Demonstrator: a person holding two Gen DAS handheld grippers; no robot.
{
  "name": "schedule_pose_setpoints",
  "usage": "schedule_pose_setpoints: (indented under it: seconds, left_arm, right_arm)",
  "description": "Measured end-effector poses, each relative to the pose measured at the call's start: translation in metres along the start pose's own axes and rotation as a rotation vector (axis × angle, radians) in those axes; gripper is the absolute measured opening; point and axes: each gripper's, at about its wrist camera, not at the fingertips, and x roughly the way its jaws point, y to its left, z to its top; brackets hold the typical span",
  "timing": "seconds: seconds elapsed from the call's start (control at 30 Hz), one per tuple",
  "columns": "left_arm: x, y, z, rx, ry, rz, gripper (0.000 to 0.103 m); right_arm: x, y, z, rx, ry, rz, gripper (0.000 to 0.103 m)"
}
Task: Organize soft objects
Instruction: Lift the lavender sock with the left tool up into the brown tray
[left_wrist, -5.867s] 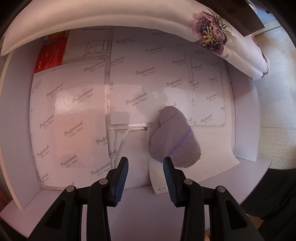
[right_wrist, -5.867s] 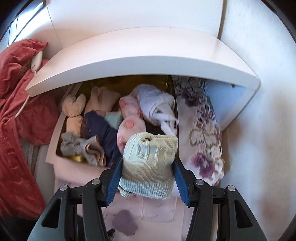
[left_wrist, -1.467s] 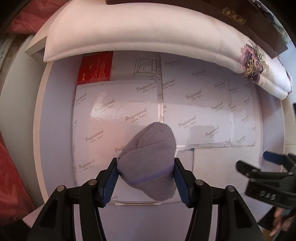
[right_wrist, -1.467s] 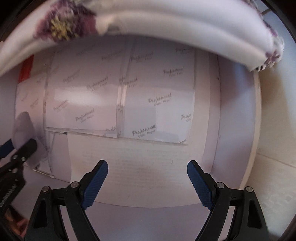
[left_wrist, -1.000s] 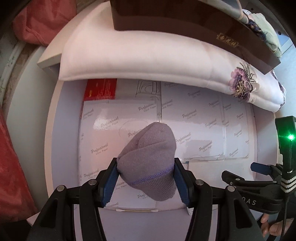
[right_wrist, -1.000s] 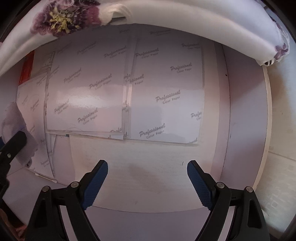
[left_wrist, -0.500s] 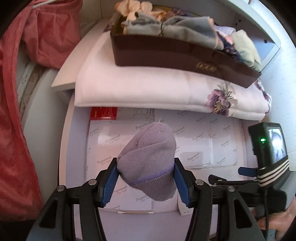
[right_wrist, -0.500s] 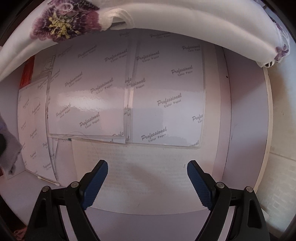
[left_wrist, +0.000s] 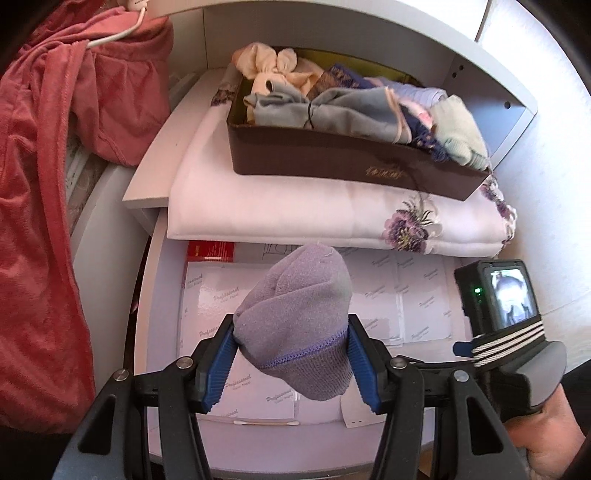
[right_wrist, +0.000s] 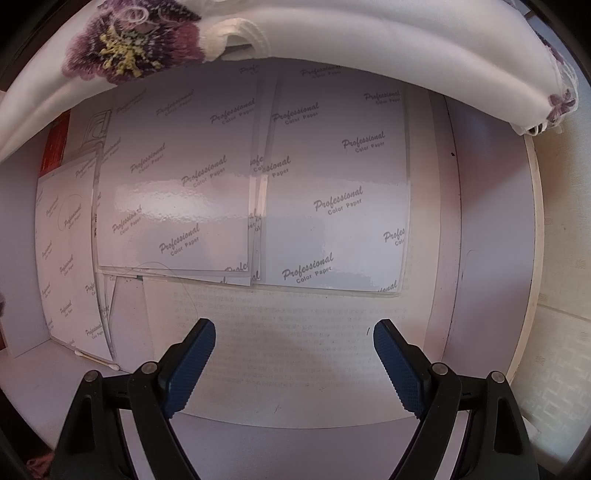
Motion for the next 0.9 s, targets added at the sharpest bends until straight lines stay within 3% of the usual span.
schedule_pose_setpoints:
  seconds: [0.57,0.9]
  left_arm:
    - [-0.036,0.032,0.015,-0.153,-0.079,-0.061,0.058]
    - [-0.052,0.031,0.032,-0.147,-0.114,-0.073,0.058]
  right_arm:
    - [-0.005,0.004,-0.001,-0.019,-0.02,-0.007,0.088]
    - [-0.012,0.013,0.001,-0.046,-0.068,-0.01,0.088]
